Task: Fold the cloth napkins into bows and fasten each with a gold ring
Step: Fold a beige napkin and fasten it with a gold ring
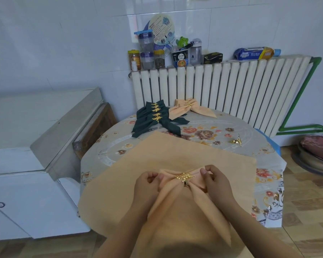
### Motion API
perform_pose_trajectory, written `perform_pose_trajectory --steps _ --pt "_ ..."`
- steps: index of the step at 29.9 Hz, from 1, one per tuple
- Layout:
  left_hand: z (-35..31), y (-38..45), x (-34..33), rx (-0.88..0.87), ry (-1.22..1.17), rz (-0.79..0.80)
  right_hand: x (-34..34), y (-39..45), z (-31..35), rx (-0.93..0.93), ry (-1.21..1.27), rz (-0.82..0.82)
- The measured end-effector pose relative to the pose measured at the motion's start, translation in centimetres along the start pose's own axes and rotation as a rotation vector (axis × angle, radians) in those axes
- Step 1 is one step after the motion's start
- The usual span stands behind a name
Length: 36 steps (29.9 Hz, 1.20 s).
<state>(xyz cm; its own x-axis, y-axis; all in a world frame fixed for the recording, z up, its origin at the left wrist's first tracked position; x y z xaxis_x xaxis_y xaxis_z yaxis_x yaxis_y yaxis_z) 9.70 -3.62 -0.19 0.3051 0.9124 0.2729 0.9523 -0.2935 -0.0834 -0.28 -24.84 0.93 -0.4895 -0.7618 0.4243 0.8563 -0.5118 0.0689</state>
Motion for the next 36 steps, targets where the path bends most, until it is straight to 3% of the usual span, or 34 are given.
perform_pose_trajectory --steps 5,11,15,20,27,36 --pt "-4.0 3.1 1.3 -0.123 -0.006 -0.087 -0.7 5.0 2.7 0.022 -0.032 0.045" --pt "-7.5 11.0 2.0 -0.165 0.109 -0.027 -2.0 13.6 5.5 -0.041 -0.11 0.163" --pt "-9.6 17.1 0.6 -0.184 0.176 0.053 -2.2 20.3 5.2 -0.108 -0.084 0.09" --pt "-11.6 25.5 -3.6 -0.187 0.207 0.202 -0.6 28.5 3.7 -0.141 -0.006 -0.076" --pt "-12.7 36.1 -10.0 -0.18 0.266 0.271 1.9 38.1 1.8 -0.055 -0.006 -0.063" --pt "-12.7 47.7 -18.9 -0.21 0.321 0.272 3.2 49.4 -3.8 -0.12 -0.039 -0.054"
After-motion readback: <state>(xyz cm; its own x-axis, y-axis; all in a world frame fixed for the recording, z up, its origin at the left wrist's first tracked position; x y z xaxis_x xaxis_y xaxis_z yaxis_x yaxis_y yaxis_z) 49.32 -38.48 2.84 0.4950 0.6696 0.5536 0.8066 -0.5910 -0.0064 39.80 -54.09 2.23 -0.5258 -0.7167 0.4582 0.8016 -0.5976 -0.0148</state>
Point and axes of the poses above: each hand's wrist, its own y-axis towards the middle knuckle, its own x-axis out of the back of the hand, z = x × y, the point moved 7 cm from there along y, towards the middle knuckle, and after that the axes turned 7 degrees about z, right-handed, at the moved point
